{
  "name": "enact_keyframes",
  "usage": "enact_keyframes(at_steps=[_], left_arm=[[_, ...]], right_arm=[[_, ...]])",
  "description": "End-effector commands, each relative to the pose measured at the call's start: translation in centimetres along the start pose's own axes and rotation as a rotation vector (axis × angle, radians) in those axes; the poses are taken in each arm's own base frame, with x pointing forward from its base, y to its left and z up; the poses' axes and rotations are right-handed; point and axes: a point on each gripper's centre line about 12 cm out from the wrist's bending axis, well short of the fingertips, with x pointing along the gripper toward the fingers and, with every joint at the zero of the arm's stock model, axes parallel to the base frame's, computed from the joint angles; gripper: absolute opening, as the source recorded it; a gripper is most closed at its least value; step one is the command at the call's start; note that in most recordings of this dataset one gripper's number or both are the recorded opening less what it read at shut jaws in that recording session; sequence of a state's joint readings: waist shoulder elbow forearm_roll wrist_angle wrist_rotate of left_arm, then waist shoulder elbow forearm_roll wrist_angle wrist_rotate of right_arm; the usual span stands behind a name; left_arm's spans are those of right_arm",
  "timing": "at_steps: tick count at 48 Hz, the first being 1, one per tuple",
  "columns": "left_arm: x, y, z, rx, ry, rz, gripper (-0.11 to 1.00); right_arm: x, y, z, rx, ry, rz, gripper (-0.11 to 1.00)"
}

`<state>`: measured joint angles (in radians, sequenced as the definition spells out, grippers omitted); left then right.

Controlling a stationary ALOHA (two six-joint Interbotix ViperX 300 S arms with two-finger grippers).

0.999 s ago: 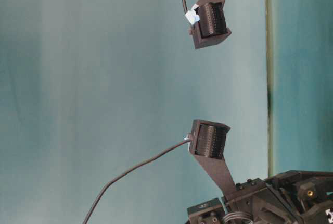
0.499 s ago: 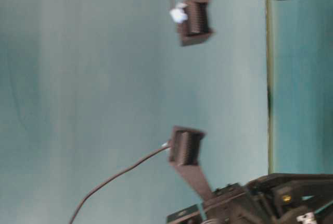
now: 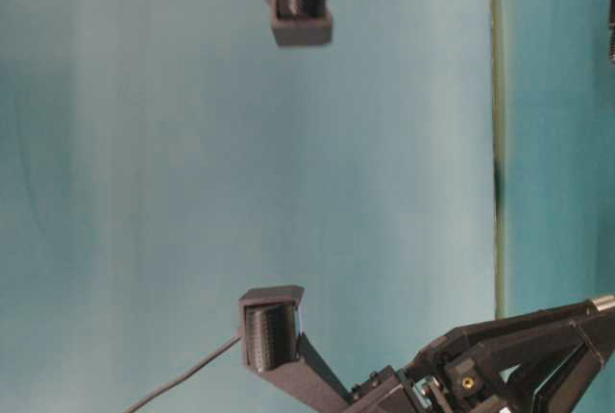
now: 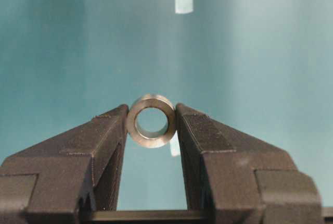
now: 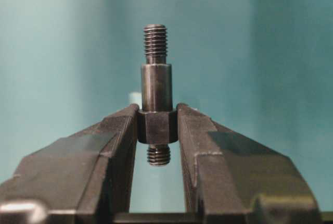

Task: Insert the washer onto the shaft with both hands.
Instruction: 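Lift washer and shaft, rotating them to face each other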

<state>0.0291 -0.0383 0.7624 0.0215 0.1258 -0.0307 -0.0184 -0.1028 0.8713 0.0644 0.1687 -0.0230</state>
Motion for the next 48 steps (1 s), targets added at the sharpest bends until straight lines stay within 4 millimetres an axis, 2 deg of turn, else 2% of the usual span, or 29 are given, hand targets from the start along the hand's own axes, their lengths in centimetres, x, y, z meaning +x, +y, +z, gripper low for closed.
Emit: enact_keyframes(at_steps=[1,18,25,48], left_arm=[[-0.6,-0.4,1.1,0.01,-0.055,-0.009,0.35],[-0.9,-1.6,2.5,0.027,-0.245,-0.04,0.35],[-1.1,-1.9,2.2,0.03,-0.309,-0.049,0.36],[-1.3,-2.1,2.8,0.015,-0.387,-0.06,0.35]], right_arm=[[-0.8,0.5,0.7,0.011,-0.082,0.011,0.0],[-1.3,0.9,-0.5,0.096,-0.185,0.029,0.0],[-1.3,1.2,-0.7,0.09,-0.204,0.037,0.0],[-0.6,2.1,-0.7,0.069,-0.266,0.06,0.0]])
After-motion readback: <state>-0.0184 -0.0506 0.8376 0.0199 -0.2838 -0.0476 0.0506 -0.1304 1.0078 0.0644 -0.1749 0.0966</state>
